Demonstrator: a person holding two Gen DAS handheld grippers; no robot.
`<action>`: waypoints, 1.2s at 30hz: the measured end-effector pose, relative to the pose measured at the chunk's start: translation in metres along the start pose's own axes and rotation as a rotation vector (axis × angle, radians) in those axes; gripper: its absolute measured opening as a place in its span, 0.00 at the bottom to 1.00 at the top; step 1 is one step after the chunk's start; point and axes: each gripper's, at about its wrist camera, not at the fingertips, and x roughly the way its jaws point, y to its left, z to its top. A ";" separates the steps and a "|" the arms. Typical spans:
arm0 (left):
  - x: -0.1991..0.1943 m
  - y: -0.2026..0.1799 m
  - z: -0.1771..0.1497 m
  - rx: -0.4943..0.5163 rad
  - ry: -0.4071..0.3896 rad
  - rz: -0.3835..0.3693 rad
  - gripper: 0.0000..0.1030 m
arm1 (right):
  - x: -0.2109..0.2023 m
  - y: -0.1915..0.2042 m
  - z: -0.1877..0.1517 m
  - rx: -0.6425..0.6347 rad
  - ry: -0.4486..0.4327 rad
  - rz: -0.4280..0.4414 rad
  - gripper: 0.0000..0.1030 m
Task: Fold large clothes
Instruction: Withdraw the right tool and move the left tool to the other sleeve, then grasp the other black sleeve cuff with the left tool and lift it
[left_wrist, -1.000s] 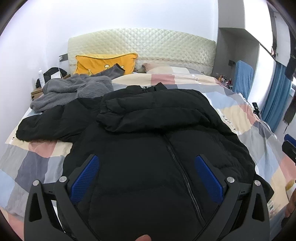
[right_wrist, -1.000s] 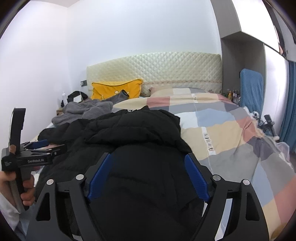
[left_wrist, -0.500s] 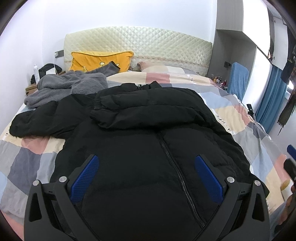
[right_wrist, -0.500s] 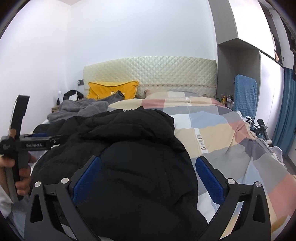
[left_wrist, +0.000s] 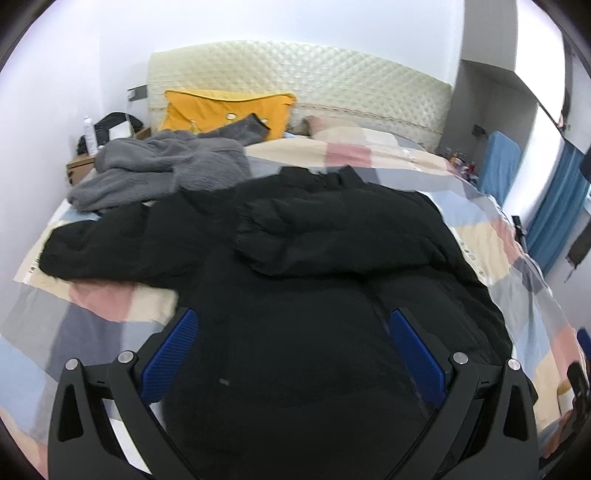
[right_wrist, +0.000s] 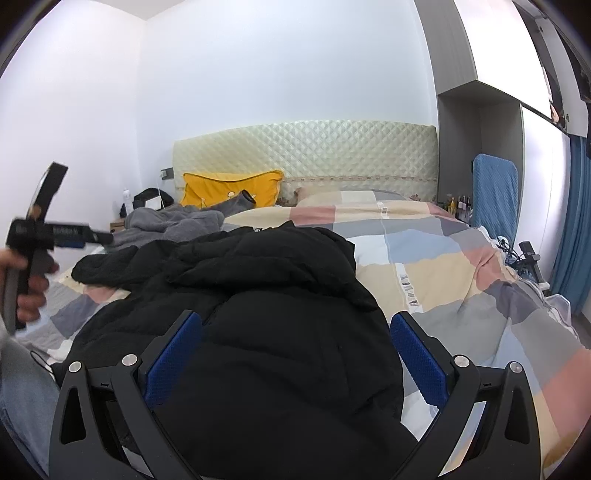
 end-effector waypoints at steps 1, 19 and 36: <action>-0.001 0.007 0.005 -0.006 -0.002 0.010 1.00 | 0.000 0.000 0.000 0.001 0.001 -0.002 1.00; 0.006 0.211 0.059 -0.152 -0.009 0.255 1.00 | 0.004 0.000 -0.002 0.024 -0.025 -0.028 1.00; 0.110 0.397 0.007 -0.624 0.070 0.185 1.00 | 0.054 0.028 -0.004 0.006 0.130 -0.020 1.00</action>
